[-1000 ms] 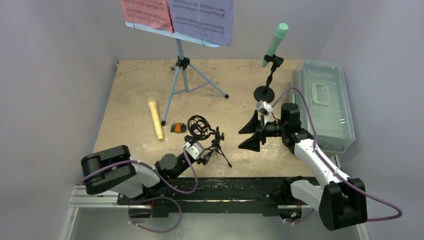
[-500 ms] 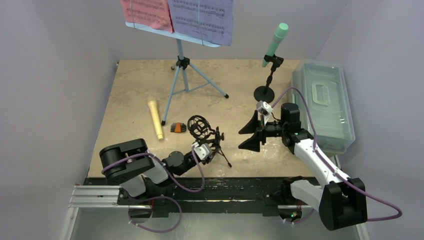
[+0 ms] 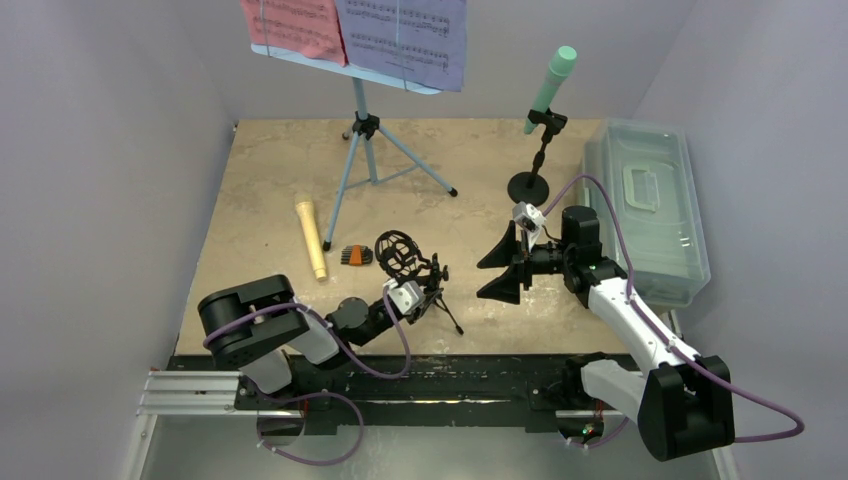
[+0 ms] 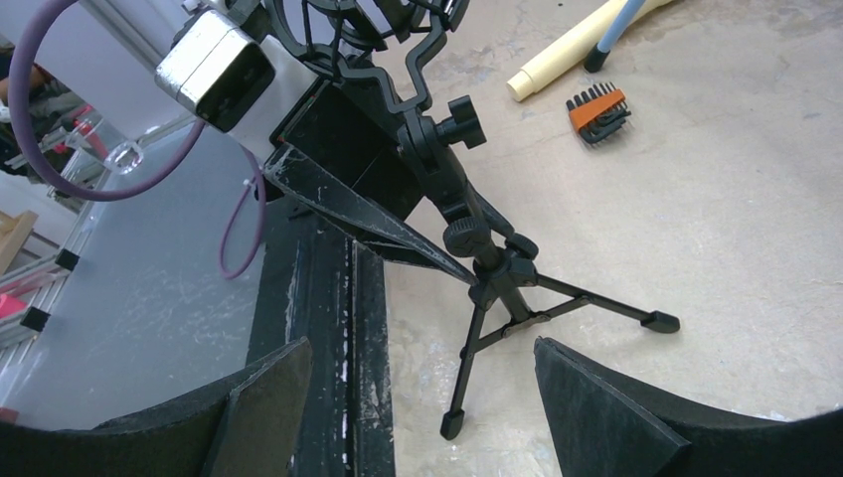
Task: Pack up the instrument practice props
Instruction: Pick up the microphone stand at the center of the board.
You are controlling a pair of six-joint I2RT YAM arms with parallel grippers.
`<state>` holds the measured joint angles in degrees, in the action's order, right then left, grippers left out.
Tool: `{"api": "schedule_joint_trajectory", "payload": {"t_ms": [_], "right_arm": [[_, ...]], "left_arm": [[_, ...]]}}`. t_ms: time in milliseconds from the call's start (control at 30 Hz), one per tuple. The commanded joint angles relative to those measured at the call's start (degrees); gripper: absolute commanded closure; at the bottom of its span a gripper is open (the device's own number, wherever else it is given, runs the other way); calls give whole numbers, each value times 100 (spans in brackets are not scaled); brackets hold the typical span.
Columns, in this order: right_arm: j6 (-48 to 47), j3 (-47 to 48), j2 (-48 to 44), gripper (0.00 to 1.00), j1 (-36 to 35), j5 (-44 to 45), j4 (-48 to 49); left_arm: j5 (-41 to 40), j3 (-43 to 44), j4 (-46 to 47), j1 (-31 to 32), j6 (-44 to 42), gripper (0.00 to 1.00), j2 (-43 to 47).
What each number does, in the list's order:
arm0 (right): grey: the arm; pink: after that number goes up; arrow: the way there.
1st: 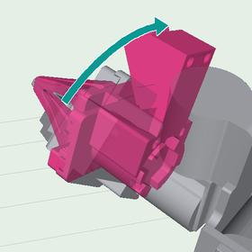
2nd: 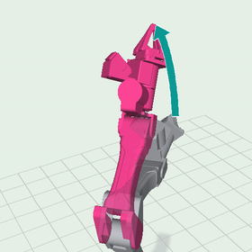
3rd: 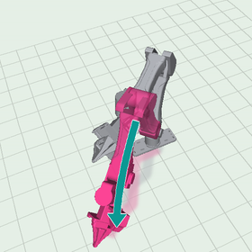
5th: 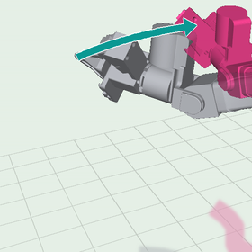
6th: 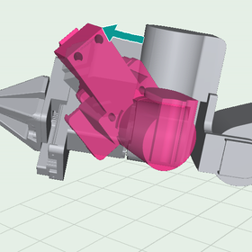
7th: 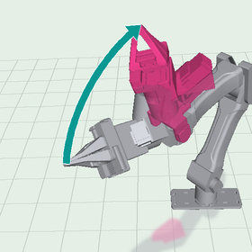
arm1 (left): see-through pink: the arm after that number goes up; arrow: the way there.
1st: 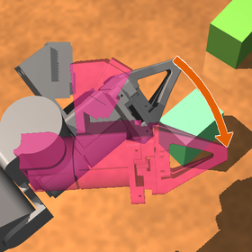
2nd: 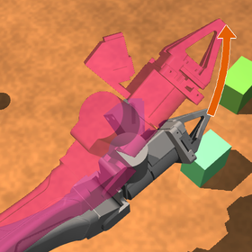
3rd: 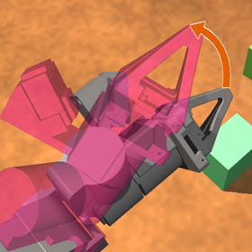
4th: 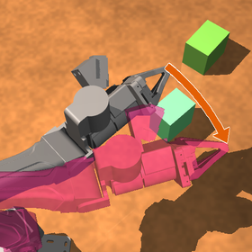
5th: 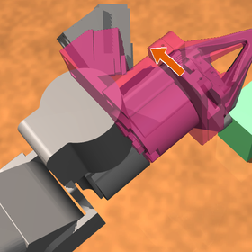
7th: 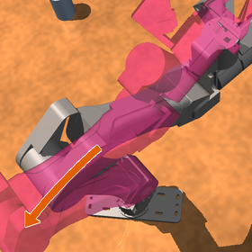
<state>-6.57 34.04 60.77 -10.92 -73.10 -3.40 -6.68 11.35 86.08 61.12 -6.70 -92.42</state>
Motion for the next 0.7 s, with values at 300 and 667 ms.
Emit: {"api": "schedule_joint_trajectory", "payload": {"t_ms": [300,667], "right_arm": [[-157,250,49,14,-32,-161,-99],[-239,291,49,14,-33,-143,-203]], "left_arm": [[188,151,1081,-30,175,100,504],[-409,14,-331,-30,475,100,1867]]}}
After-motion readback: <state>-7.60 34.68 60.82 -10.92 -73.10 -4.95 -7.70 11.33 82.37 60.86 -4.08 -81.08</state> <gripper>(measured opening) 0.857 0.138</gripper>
